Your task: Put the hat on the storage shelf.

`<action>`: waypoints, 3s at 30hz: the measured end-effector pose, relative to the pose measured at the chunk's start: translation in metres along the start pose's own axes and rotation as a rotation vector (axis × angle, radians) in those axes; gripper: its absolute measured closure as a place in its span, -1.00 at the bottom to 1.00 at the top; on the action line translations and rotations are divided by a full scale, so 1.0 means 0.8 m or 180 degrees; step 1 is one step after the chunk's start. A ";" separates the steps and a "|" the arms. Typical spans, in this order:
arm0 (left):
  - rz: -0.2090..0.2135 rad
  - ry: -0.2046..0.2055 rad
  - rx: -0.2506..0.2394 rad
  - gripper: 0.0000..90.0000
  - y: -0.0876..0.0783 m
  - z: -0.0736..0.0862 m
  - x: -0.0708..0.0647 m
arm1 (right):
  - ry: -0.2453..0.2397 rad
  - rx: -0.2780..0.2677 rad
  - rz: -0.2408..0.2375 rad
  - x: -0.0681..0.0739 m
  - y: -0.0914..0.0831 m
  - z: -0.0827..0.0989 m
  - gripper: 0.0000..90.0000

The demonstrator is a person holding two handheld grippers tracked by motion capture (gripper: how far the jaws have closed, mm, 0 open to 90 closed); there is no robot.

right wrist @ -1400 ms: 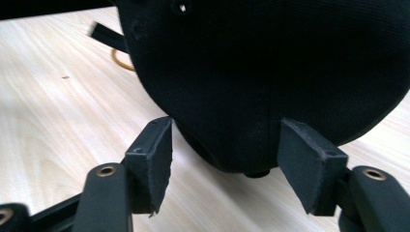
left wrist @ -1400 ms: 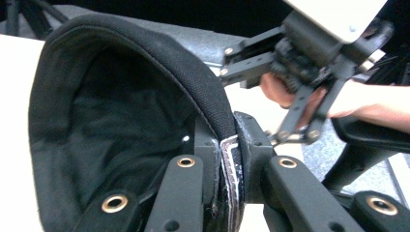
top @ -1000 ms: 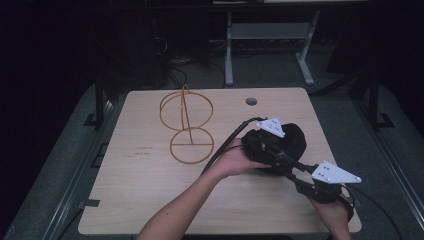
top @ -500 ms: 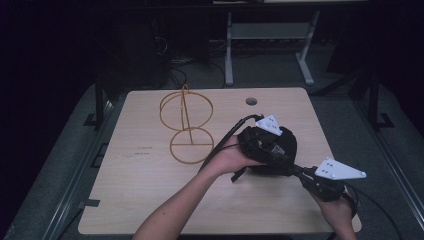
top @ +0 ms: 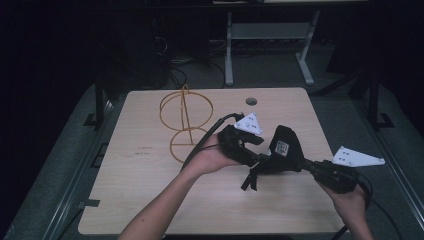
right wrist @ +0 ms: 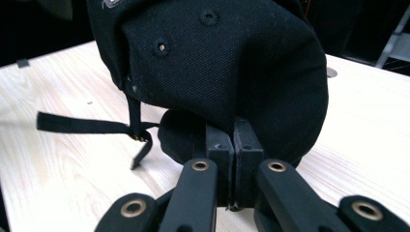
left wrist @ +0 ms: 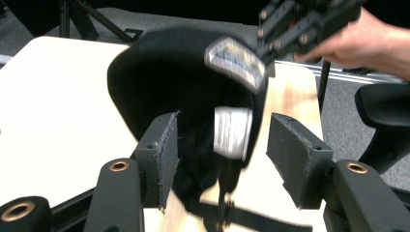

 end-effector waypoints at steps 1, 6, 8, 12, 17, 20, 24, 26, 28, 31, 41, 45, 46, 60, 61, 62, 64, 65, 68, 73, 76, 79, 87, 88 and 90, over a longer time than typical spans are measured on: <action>-0.0012 -0.0015 -0.0005 -0.02 -0.001 0.004 -0.001 | 0.0024 0.0009 -0.0023 -0.001 0.000 -0.001 0.97; -0.0030 -0.0040 0.0019 -0.02 -0.007 0.023 -0.005 | 0.0080 0.0075 -0.0075 -0.002 -0.004 -0.006 0.97; -0.0052 -0.0054 0.0028 -0.02 -0.009 0.029 -0.006 | 0.0100 0.0102 -0.0115 -0.003 -0.004 -0.009 0.97; -0.0089 -0.0079 0.0079 -0.02 -0.012 0.043 -0.008 | 0.0121 0.0172 -0.0149 -0.004 -0.004 -0.014 0.97; -0.0116 -0.0114 0.0098 -0.04 -0.016 0.060 -0.012 | 0.0162 0.0210 -0.0181 -0.005 -0.004 -0.022 0.97; -0.0134 -0.0141 0.0106 -0.05 -0.018 0.073 -0.016 | 0.0200 0.0225 -0.0218 -0.007 -0.003 -0.026 0.96; -0.0174 -0.0162 0.0149 -0.06 -0.021 0.090 -0.018 | 0.0250 0.0236 -0.0257 -0.009 -0.004 -0.034 0.96; -0.0195 -0.0187 0.0159 -0.06 -0.024 0.098 -0.020 | 0.0252 0.0241 -0.0274 -0.009 -0.004 -0.039 0.96; -0.0220 -0.0220 0.0172 -0.06 -0.027 0.109 -0.022 | 0.0257 0.0237 -0.0283 -0.009 -0.005 -0.044 0.96; -0.0254 -0.0246 0.0169 -0.07 -0.031 0.123 -0.026 | 0.0260 0.0242 -0.0297 -0.010 -0.004 -0.053 0.97; -0.0393 -0.0247 0.0195 -0.11 -0.045 0.164 -0.039 | 0.0248 0.0254 -0.0317 -0.005 -0.001 -0.082 0.96; -0.0431 -0.0250 0.0203 -0.13 -0.049 0.179 -0.043 | 0.0235 0.0259 -0.0329 -0.003 0.002 -0.093 0.96; -0.0433 -0.0269 0.0202 -0.13 -0.049 0.181 -0.045 | 0.0224 0.0260 -0.0336 -0.003 0.003 -0.097 0.96; -0.0441 -0.0292 0.0233 -0.16 -0.057 0.212 -0.055 | 0.0172 0.0270 -0.0438 0.012 0.019 -0.137 0.96; -0.0443 -0.0290 0.0234 -0.17 -0.057 0.214 -0.056 | 0.0171 0.0283 -0.0452 0.013 0.021 -0.140 0.96; -0.0450 -0.0296 0.0238 -0.17 -0.057 0.215 -0.056 | 0.0167 0.0287 -0.0461 0.014 0.021 -0.142 0.96; -0.0443 -0.0301 0.0247 -0.17 -0.056 0.218 -0.056 | 0.0156 0.0277 -0.0482 0.017 0.024 -0.150 0.96; -0.0441 -0.0307 0.0254 -0.18 -0.056 0.219 -0.056 | 0.0153 0.0273 -0.0495 0.018 0.025 -0.153 0.96; -0.0449 -0.0301 0.0255 -0.18 -0.055 0.220 -0.056 | 0.0140 0.0271 -0.0532 0.022 0.028 -0.162 0.96; -0.0470 -0.0288 0.0237 -0.19 -0.056 0.220 -0.055 | 0.0082 0.0292 -0.0587 0.032 0.038 -0.179 0.96; -0.0471 -0.0279 0.0243 -0.20 -0.056 0.222 -0.055 | 0.0037 0.0309 -0.0628 0.039 0.046 -0.188 0.96; -0.0453 -0.0285 0.0246 -0.21 -0.056 0.224 -0.056 | 0.0014 0.0326 -0.0677 0.046 0.055 -0.198 0.96; -0.0417 -0.0280 0.0270 -0.23 -0.053 0.228 -0.057 | -0.0048 0.0333 -0.0771 0.061 0.078 -0.228 0.96; -0.0409 -0.0286 0.0262 -0.23 -0.053 0.228 -0.058 | -0.0048 0.0330 -0.0776 0.063 0.080 -0.231 0.96; -0.0413 -0.0317 0.0230 -0.23 -0.054 0.227 -0.057 | -0.0059 0.0333 -0.0819 0.068 0.085 -0.240 0.96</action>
Point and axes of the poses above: each handheld gripper's, and its own axes: y roughly forward along the jaws, z roughly out of its underside, x roughly to its left, the point moved 7 cm from there along y, roughly forward along the jaws, and after that the axes turned 9 degrees about y, right-handed, at the moved point
